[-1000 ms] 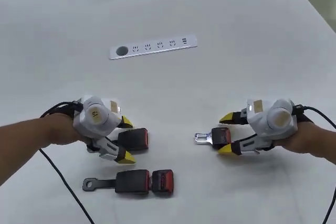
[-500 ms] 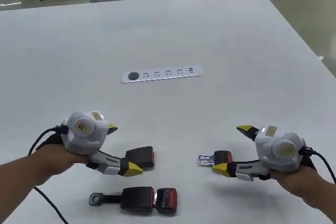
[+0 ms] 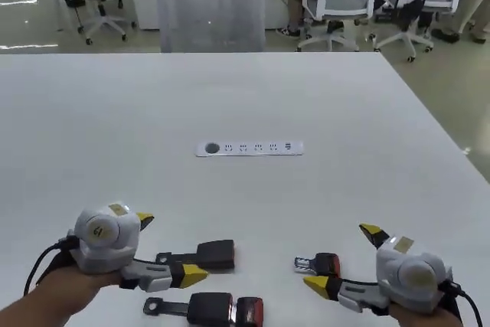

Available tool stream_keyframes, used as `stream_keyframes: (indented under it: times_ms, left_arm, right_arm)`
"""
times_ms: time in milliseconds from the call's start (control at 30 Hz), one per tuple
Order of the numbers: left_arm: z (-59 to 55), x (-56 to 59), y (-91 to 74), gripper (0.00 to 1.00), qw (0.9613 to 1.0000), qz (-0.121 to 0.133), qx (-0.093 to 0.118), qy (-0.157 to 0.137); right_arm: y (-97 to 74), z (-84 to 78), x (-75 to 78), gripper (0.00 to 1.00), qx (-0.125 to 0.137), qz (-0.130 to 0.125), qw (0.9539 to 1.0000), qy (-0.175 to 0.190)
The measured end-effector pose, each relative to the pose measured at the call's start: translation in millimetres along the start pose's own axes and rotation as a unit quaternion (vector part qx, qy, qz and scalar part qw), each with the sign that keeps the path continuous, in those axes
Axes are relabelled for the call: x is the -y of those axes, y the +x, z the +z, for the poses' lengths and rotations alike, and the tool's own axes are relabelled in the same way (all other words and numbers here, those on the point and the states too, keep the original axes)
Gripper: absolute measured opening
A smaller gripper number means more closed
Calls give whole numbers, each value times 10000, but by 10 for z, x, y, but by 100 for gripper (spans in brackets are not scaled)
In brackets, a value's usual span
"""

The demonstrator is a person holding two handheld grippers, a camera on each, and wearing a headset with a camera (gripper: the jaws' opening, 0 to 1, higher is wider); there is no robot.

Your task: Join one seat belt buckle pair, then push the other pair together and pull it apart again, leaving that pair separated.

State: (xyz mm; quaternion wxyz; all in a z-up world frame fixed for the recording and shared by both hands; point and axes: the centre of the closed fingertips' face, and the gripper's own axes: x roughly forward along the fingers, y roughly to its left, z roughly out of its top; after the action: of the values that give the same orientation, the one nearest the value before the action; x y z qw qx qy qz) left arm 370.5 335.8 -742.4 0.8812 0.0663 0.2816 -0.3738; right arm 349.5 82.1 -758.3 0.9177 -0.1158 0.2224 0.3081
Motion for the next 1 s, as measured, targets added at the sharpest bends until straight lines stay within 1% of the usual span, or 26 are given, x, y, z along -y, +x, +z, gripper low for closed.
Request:
stream_keyframes:
  times_ms: [33,67,100,200,267,333,467,500,533,567,633,767,867,1000]
  left_arm:
    - [18,12,-70,100,9998,19,144,-101]
    - [6,16,-119,100,9998,41,178,-64]
    - [-25,18,-181,100,9998,91,185,-28]
    - [-97,32,-325,100,9996,160,207,-49]
    - [-150,11,-432,100,9993,275,252,-63]
    - [-195,21,-550,100,9987,325,351,-183]
    - [-297,35,-757,100,9980,415,421,-242]
    - [-302,45,-828,100,9972,437,521,-307]
    - [-307,46,-850,100,9970,449,540,-322]
    - [-344,49,-933,100,9964,518,572,-344]
    - [-378,74,-1026,100,9958,553,632,-355]
    - [-427,136,-1183,100,9951,598,710,-335]
    - [-479,145,-1247,100,9952,615,695,-319]
    - [-515,165,-1292,100,9951,608,713,-319]
  right_arm:
    - [-32,4,-36,95,-1,-16,10000,-2]
    - [-72,7,-80,95,19,-43,10000,-21]
    - [-97,10,-107,95,31,-58,10000,-27]
    - [-186,28,-214,96,76,-63,10000,-18]
    - [-244,43,-268,96,119,-82,9999,-21]
    - [-302,55,-314,96,164,-77,9998,-58]
    - [-421,71,-368,97,277,-108,9995,-107]
    - [-450,66,-384,97,297,-121,9994,-108]
    - [-460,65,-391,97,304,-123,9994,-112]
    - [-500,53,-429,97,327,-105,9993,-109]
    - [-549,38,-476,97,351,-109,9993,-112]
    - [-640,19,-548,98,424,-142,9990,-64]
    - [-712,-5,-602,98,461,-169,9988,-63]
    - [-782,-30,-627,99,484,-201,9986,-33]
